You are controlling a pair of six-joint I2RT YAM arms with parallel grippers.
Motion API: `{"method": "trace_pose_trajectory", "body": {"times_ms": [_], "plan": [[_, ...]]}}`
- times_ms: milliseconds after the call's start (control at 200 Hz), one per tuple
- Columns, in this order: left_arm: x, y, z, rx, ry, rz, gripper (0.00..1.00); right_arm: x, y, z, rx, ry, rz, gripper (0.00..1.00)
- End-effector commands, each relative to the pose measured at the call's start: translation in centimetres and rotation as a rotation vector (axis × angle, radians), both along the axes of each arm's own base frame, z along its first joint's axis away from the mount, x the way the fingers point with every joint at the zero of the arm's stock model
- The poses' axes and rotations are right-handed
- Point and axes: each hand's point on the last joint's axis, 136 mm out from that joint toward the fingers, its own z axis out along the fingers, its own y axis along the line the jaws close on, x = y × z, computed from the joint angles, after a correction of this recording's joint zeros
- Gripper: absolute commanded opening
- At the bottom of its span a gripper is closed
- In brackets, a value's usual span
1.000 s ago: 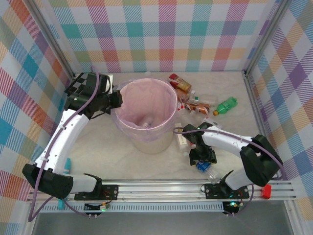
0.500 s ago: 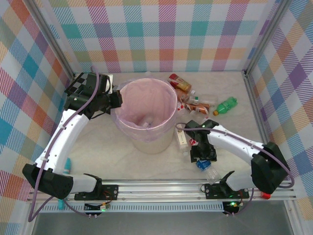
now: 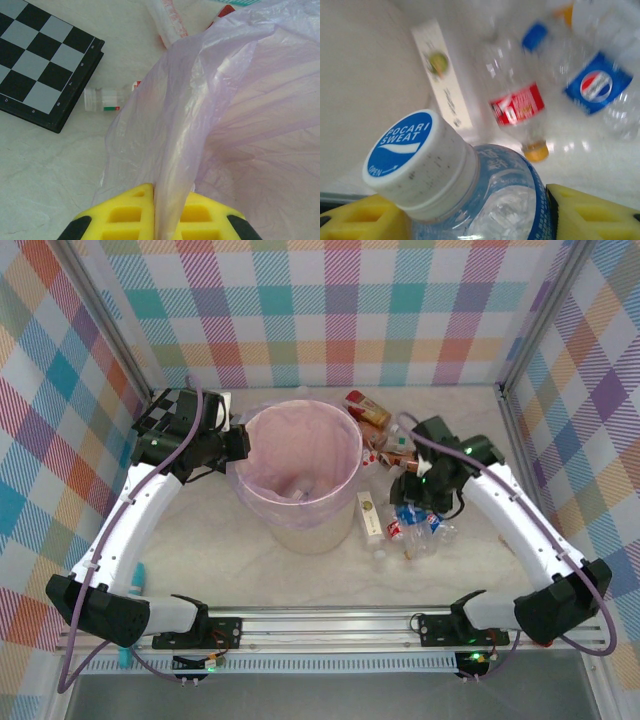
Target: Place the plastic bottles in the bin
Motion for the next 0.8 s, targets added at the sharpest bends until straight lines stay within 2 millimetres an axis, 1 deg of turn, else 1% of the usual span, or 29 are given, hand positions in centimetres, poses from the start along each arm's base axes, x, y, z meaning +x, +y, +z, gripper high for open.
{"method": "trace_pose_trajectory", "body": {"times_ms": [0, 20, 35, 75, 95, 125, 145, 155, 180, 240, 305, 355, 360, 385, 435, 495, 510, 540, 550, 595, 675, 725, 795], "plan": [[0.1, -1.5, 1.0, -0.067, 0.0, -0.033, 0.04, 3.2, 0.0, 4.3, -0.031, -0.135, 0.053, 0.5], [0.1, -1.5, 0.9, -0.066, 0.003, -0.033, 0.04, 4.0, 0.1, 5.4, -0.034, -0.171, 0.051, 0.5], [0.1, -1.5, 0.9, -0.064, 0.002, -0.033, 0.04, 4.5, 0.2, 5.7, -0.039, -0.182, 0.054, 0.5], [0.2, -1.5, 0.8, -0.064, 0.003, -0.033, 0.04, 6.1, 0.7, 8.4, -0.025, -0.26, 0.061, 0.5], [0.2, -1.6, 0.8, -0.063, 0.006, -0.033, 0.04, 6.6, 0.9, 9.0, -0.022, -0.277, 0.064, 0.5], [0.3, -1.6, 0.9, -0.062, 0.005, -0.034, 0.04, 7.5, 1.3, 10.9, -0.006, -0.333, 0.071, 0.49], [0.3, -1.6, 0.9, -0.061, 0.005, -0.035, 0.04, 8.1, 1.5, 11.6, -0.004, -0.352, 0.075, 0.49], [0.3, -1.6, 0.9, -0.061, 0.005, -0.036, 0.04, 8.4, 1.7, 12.4, 0.005, -0.376, 0.076, 0.49], [0.3, -1.6, 1.0, -0.059, 0.004, -0.038, 0.03, 9.1, 2.1, 13.8, 0.018, -0.409, 0.082, 0.49], [0.4, -1.5, 1.1, -0.055, 0.003, -0.036, 0.03, 10.3, 3.3, 16.4, 0.054, -0.476, 0.113, 0.48], [0.5, -1.5, 1.2, -0.054, 0.0, -0.035, 0.03, 11.4, 5.6, 19.1, 0.109, -0.552, 0.163, 0.48], [0.6, -1.5, 1.2, -0.054, -0.002, -0.033, 0.03, 11.8, 7.9, 21.1, 0.179, -0.602, 0.213, 0.47], [0.6, -1.5, 1.2, -0.054, -0.002, -0.033, 0.03, 11.9, 8.1, 21.0, 0.184, -0.6, 0.218, 0.47], [0.6, -1.6, 1.2, -0.053, -0.001, -0.033, 0.02, 11.8, 9.3, 22.0, 0.222, -0.624, 0.245, 0.47], [0.7, -1.6, 1.2, -0.053, 0.002, -0.033, 0.02, 11.9, 11.6, 23.1, 0.279, -0.653, 0.29, 0.46], [0.8, -1.7, 1.3, -0.056, 0.003, -0.034, 0.02, 11.7, 14.0, 23.4, 0.348, -0.655, 0.335, 0.45], [0.8, -1.7, 1.3, -0.058, 0.001, -0.034, 0.02, 11.6, 14.9, 23.2, 0.366, -0.647, 0.351, 0.45], [0.8, -1.7, 1.3, -0.057, 0.001, -0.033, 0.02, 11.5, 15.9, 23.0, 0.387, -0.642, 0.368, 0.45], [0.8, -1.7, 1.3, -0.057, 0.001, -0.031, 0.02, 11.4, 16.5, 22.8, 0.396, -0.635, 0.379, 0.45], [0.9, -1.6, 1.3, -0.055, 0.0, -0.029, 0.02, 11.0, 18.2, 22.0, 0.419, -0.616, 0.415, 0.45], [0.9, -1.6, 1.4, -0.053, -0.002, -0.026, 0.02, 10.4, 20.7, 20.1, 0.426, -0.562, 0.464, 0.45], [0.9, -1.5, 1.4, -0.052, -0.002, -0.024, 0.02, 10.0, 21.7, 18.7, 0.414, -0.524, 0.486, 0.45], [1.0, -1.5, 1.4, -0.049, -0.004, -0.023, 0.01, 9.4, 23.2, 16.2, 0.388, -0.461, 0.515, 0.45]]}}
